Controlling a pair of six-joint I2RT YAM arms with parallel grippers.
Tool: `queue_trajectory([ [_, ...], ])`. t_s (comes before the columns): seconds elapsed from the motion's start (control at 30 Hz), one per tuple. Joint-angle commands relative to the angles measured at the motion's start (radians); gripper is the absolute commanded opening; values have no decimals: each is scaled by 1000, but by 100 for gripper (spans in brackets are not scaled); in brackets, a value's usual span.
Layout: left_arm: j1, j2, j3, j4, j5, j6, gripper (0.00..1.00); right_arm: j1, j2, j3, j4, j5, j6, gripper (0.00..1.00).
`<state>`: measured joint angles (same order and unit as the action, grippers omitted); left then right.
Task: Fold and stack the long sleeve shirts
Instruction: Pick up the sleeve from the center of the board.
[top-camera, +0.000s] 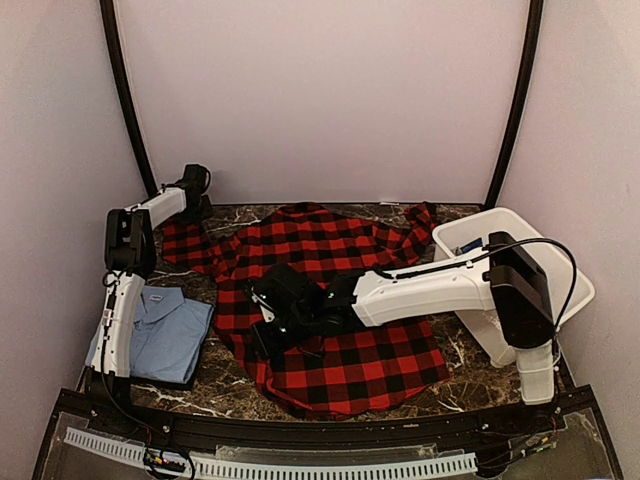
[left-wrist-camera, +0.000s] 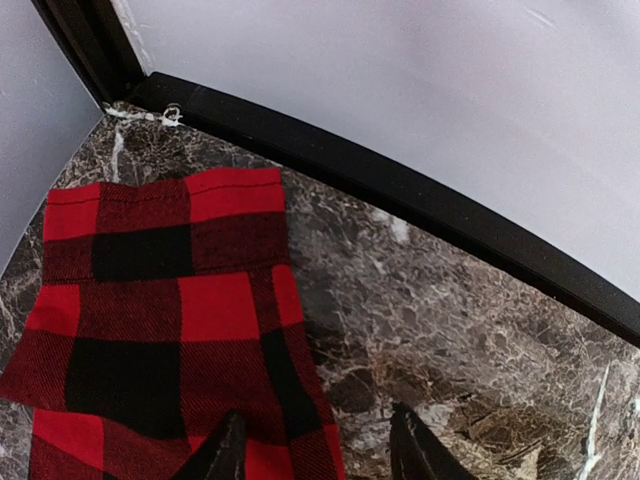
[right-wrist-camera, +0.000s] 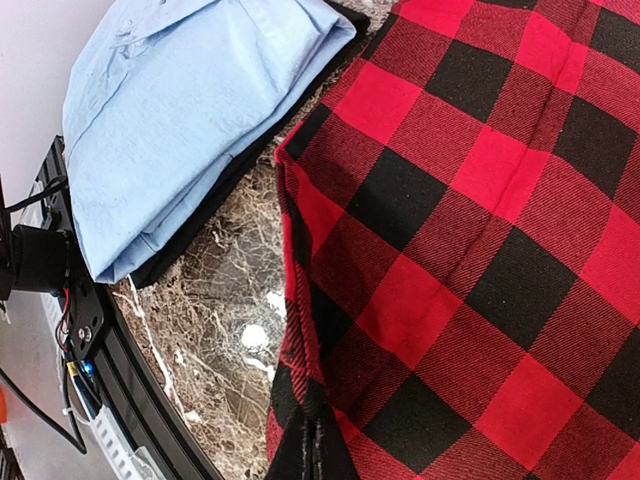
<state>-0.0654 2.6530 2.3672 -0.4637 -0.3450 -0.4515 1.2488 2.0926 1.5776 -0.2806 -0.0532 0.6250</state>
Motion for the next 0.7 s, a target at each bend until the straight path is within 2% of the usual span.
queue_trajectory([
  [0.0, -5, 4, 38, -51, 12, -4, 46, -4, -26, -15, 65, -19, -4, 0],
  [0.17, -6, 22, 38, -89, 32, -29, 35, -4, -34, -32, 87, -33, 4, 0],
  [0.3, -6, 28, 29, -116, 33, -46, 22, -4, -41, -50, 100, -38, 7, 0],
  [0.47, -6, 4, 7, -112, 19, -50, 2, -4, -52, -72, 114, -37, 14, 0],
  [0.67, -6, -74, -4, -63, 8, -28, 0, -4, -75, -91, 117, -11, 17, 0],
])
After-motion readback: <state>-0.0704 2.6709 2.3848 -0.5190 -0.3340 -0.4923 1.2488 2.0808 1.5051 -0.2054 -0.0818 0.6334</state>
